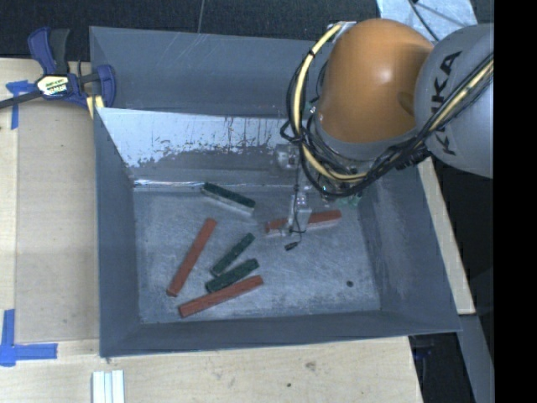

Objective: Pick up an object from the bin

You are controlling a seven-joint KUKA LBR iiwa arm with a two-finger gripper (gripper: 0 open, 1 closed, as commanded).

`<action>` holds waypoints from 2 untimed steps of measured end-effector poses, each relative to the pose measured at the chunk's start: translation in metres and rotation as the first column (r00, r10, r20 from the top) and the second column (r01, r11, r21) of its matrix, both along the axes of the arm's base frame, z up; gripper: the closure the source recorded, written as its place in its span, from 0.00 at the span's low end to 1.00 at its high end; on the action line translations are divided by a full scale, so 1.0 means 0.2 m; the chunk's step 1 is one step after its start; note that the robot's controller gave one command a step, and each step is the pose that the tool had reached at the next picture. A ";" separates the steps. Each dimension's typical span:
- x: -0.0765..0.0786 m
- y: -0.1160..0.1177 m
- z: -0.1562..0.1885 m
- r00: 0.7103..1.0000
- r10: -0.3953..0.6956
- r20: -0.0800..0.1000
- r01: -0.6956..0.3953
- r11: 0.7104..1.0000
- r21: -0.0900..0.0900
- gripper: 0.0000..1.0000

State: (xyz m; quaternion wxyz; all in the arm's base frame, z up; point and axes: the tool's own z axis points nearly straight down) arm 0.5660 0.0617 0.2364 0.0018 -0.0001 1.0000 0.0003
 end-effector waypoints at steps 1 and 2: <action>0.00 0.00 0.00 1.000 -0.001 0.000 0.001 1.000 0.000 0.00; -0.06 0.18 -0.30 0.997 0.082 0.004 -0.082 0.997 0.000 0.00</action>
Offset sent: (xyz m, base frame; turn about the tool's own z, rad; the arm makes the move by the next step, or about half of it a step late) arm -0.0365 0.0999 -0.1664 -0.2182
